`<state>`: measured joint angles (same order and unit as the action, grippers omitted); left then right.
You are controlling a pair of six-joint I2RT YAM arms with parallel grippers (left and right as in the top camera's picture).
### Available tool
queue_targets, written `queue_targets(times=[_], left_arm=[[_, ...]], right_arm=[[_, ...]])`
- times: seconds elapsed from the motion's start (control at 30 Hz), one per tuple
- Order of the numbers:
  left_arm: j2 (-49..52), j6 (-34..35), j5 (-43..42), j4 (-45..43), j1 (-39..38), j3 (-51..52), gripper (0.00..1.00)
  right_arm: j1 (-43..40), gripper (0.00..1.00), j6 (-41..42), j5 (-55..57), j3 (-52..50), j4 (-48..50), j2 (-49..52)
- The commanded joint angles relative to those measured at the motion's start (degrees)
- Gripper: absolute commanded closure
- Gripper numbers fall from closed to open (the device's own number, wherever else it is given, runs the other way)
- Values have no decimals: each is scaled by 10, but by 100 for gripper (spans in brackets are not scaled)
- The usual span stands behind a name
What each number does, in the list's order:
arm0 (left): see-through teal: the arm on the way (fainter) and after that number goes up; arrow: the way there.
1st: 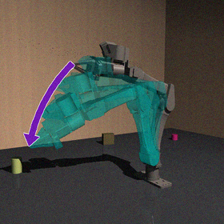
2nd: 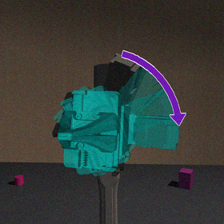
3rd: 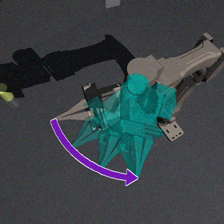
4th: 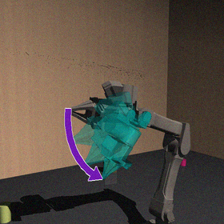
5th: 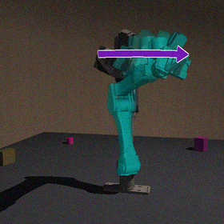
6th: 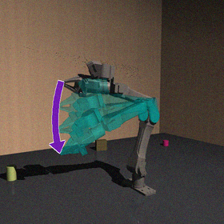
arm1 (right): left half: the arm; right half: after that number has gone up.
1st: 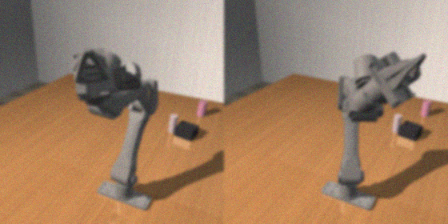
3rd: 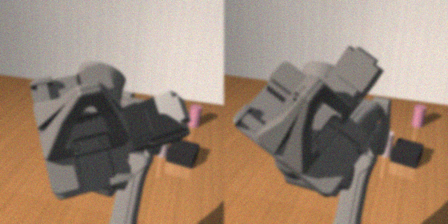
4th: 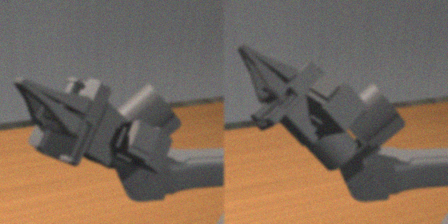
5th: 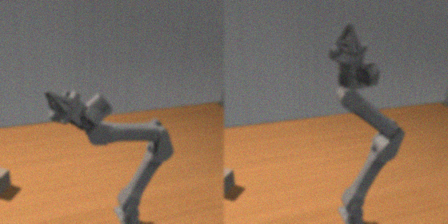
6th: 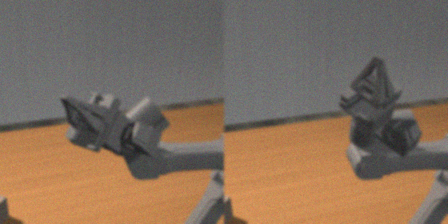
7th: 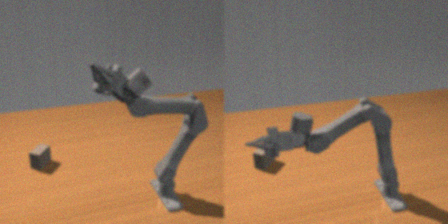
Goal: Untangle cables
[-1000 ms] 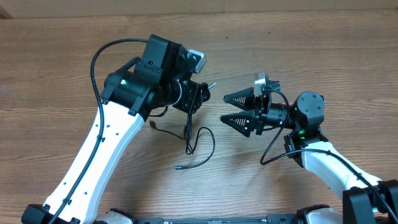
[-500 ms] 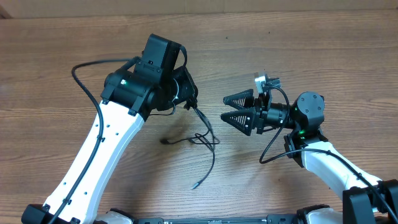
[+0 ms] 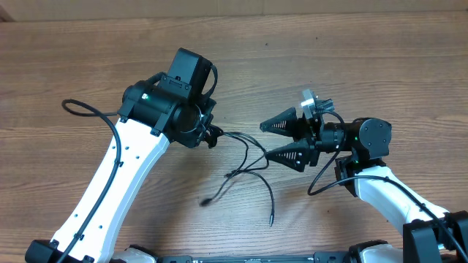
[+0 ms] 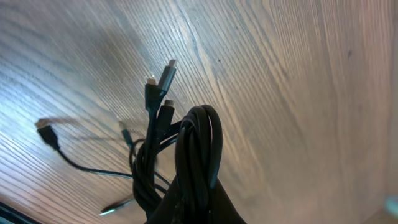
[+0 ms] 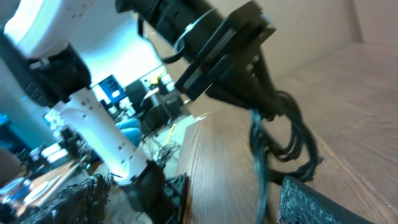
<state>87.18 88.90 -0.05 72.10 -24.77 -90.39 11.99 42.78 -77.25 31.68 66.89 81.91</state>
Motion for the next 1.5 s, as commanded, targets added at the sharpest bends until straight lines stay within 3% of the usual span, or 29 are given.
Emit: queue_targets(times=[0.0, 0.27, 0.4, 0.6, 0.93, 0.97, 1.0, 1.07, 1.47], left_arm=[[-3, 114, 18, -2, -4, -8, 96], [-3, 227, -37, -23, -4, -8, 96], [-3, 229, -100, -49, -4, -8, 96], [-3, 230, -150, -50, -6, -8, 96], [-3, 263, -148, -51, -45, -8, 96], [-3, 283, -148, -52, -54, -8, 96], [-3, 302, -148, -60, -65, -8, 96], [-3, 303, -146, -69, -71, -8, 96], [-3, 305, -124, -106, -75, -8, 96]], right_arm=[[-1, 14, 3, -34, 2, 5, -4], [-1, 14, 2, -38, 2, 3, -4], [-1, 15, -23, -38, 2, -9, -3], [-1, 26, -81, 15, 2, -96, -3], [-1, 23, -103, 46, 2, -129, -3], [-1, 26, -104, 57, 2, -137, -3], [-1, 38, -123, 59, 2, -146, -3], [-1, 46, -132, 59, 2, -155, -3], [-1, 56, -178, 79, 2, -211, -3]])
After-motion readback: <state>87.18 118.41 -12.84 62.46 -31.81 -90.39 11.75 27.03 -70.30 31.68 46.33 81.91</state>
